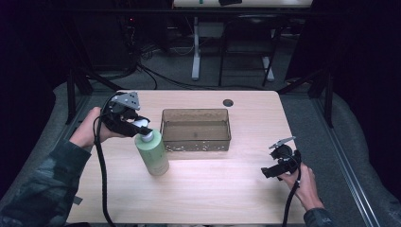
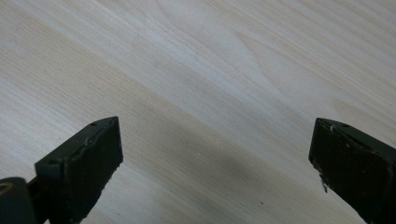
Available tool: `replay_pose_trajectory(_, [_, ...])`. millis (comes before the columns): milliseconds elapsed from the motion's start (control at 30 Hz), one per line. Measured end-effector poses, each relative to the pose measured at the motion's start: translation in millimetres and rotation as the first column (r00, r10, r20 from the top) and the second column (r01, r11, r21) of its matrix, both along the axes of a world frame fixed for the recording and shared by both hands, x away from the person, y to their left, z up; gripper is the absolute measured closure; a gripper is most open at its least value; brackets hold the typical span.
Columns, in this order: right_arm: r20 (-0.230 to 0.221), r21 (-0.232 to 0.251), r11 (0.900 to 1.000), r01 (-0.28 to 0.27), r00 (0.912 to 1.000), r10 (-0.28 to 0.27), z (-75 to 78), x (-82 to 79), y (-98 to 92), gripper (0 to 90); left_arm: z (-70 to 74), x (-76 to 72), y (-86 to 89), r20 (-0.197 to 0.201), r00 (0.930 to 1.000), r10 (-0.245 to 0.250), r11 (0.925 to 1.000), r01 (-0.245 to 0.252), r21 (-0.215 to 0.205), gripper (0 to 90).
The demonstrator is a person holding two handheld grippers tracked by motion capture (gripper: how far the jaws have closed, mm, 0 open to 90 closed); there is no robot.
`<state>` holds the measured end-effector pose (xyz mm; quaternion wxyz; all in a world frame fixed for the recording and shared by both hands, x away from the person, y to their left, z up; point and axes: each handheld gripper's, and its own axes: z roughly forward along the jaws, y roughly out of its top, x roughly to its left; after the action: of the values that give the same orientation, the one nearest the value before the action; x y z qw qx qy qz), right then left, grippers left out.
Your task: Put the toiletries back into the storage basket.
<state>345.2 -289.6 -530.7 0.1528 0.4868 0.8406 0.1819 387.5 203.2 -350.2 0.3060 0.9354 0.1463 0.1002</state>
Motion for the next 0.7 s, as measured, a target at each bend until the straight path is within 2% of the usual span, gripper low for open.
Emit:
replay_pose_trajectory(333, [0.004, 0.001, 1.0, 0.0, 1.0, 0.0, 0.7, 0.1, -0.4, 2.2, 0.8, -1.3, -0.8, -0.003, 1.0, 0.005, 1.0, -0.005, 0.005, 62.1])
replay_pose_trajectory(700, [0.008, -0.004, 1.0, 0.0, 1.0, 0.0, 1.2, 0.0, -1.2, 2.2, 5.5, -3.9, -5.4, -0.009, 0.9998, 0.015, 0.999, -0.014, 0.041, 62.3])
